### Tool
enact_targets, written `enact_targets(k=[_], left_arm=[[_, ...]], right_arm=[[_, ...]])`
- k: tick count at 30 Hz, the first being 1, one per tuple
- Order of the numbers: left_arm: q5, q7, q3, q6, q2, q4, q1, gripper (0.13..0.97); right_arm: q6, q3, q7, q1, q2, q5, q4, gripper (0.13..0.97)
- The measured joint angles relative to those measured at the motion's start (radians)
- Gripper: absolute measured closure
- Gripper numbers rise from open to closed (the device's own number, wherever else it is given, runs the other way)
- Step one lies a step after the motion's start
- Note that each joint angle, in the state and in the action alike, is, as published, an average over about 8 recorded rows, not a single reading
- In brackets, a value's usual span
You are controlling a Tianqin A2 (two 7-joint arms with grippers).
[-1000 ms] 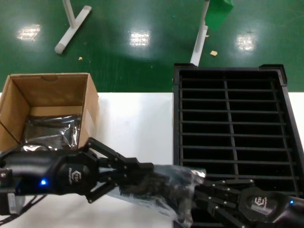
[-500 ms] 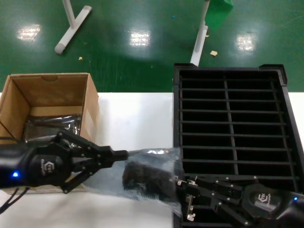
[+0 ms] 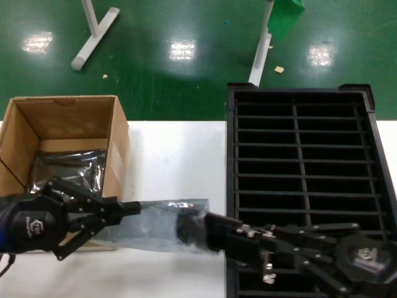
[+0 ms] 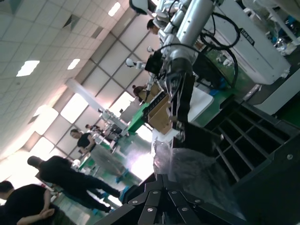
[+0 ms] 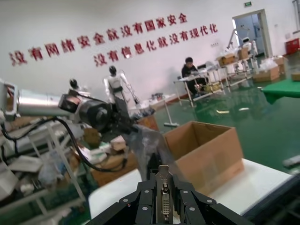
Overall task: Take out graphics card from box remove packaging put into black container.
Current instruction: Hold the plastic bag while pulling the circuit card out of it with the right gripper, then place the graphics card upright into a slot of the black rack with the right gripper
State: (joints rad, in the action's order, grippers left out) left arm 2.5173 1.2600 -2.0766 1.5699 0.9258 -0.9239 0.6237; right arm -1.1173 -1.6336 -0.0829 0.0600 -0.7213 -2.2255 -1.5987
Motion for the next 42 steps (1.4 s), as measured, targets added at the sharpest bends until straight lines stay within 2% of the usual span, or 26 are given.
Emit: enact_targets(k=[7,13,18,25,29,32,37,42], left_arm=[[0.096,0.061,-0.111,0.000,0.035,0.063,0.031,0.955],[0.176,0.116,-0.218,0.000,0.047,0.127,0.060,0.955],[0.214,0.147,-0.259,0.000,0.040,0.166,0.064,0.955],[0.231,0.175,-0.267,0.000,0.011,0.213,0.050,0.955],[0.234,0.181,-0.254,0.000,-0.008,0.230,0.042,0.955],[0.235,0.182,-0.237,0.000,-0.021,0.238,0.034,0.955],[0.235,0.183,-0.200,0.000,-0.041,0.248,0.011,0.955],[0.236,0.186,-0.158,0.000,-0.057,0.262,-0.022,0.955]], right_arm=[[0.034,0.104,-0.035,-0.090,-0.097,-0.003,-0.090,0.893],[0.070,0.225,-0.085,-0.192,-0.179,0.009,-0.181,0.893],[0.089,0.342,-0.140,-0.282,-0.237,0.046,-0.261,0.893],[0.072,0.523,-0.234,-0.381,-0.339,0.209,-0.384,0.893],[0.039,0.571,-0.281,-0.379,-0.436,0.313,-0.428,0.893],[0.018,0.571,-0.314,-0.348,-0.529,0.356,-0.445,0.893],[0.014,0.533,-0.361,-0.281,-0.697,0.364,-0.457,0.893],[0.012,0.489,-0.374,-0.216,-0.804,0.358,-0.460,0.893]])
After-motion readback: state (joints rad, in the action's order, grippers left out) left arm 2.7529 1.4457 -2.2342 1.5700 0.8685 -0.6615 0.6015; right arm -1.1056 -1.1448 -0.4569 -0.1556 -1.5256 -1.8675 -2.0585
